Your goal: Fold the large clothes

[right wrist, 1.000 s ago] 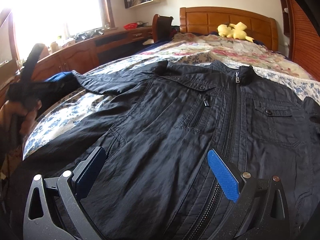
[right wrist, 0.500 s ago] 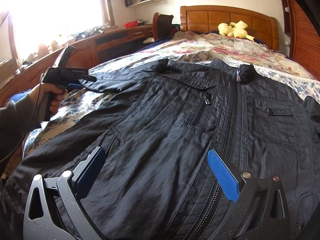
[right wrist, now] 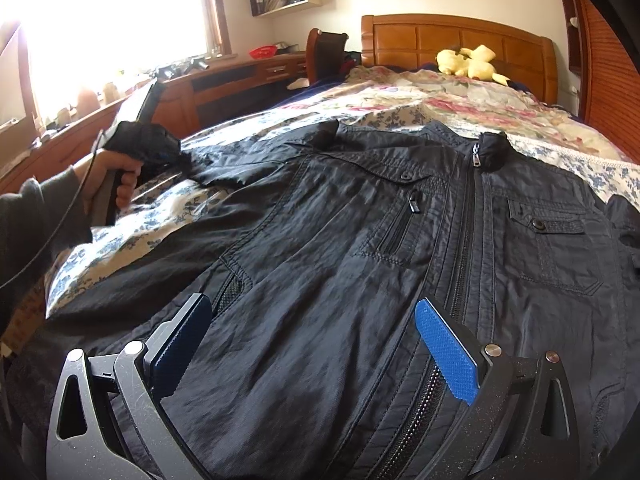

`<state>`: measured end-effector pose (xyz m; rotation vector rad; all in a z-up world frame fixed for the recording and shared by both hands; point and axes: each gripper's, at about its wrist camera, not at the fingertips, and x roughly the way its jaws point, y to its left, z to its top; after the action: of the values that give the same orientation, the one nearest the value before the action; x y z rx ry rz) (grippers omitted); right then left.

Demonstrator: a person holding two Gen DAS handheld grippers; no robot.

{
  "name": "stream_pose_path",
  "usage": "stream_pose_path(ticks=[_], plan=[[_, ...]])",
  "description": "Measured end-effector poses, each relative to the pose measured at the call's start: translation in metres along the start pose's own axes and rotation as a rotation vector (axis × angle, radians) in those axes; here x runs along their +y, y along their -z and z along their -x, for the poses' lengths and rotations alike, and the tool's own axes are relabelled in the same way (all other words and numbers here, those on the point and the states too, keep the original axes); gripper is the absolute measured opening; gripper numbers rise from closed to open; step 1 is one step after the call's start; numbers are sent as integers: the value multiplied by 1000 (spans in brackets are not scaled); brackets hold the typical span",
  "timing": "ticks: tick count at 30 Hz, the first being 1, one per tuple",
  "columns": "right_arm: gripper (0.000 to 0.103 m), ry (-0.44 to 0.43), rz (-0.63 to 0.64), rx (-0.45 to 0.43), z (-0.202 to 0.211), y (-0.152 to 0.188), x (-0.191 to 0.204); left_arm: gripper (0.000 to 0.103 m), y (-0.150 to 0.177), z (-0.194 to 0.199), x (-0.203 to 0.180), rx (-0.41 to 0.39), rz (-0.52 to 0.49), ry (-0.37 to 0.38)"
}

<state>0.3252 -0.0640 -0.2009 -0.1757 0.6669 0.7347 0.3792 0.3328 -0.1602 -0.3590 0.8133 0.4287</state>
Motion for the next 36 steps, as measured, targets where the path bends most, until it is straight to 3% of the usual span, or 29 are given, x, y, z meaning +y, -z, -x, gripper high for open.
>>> stream_pose_path(ticks=[3, 10, 15, 22, 25, 29, 31, 33, 36], plan=[[103, -2, -6, -4, 2, 0, -1, 0, -3, 30, -38, -34, -79, 24], [103, 8, -31, -42, 35, 1, -23, 0, 17, 102, -141, -76, -266, 177], [103, 43, -37, -75, 49, -1, -38, 0, 40, 121, -175, -53, -334, 174], [103, 25, -23, -50, 43, 1, -38, 3, 68, 126, -173, 3, -380, 154], [103, 34, 7, -59, 45, 2, -30, 14, 79, 139, -166, -11, -393, 164], [103, 39, 11, -53, 43, 4, -30, 38, 90, 155, -154, -44, -409, 179], [103, 38, 6, -50, 41, 5, -31, 42, 93, 154, -145, -41, -405, 180], [103, 39, 6, -45, 40, 5, -31, 53, 93, 147, -135, -30, -394, 175], [103, 44, 14, -40, 38, 5, -29, 56, 94, 128, -118, -8, -364, 158]])
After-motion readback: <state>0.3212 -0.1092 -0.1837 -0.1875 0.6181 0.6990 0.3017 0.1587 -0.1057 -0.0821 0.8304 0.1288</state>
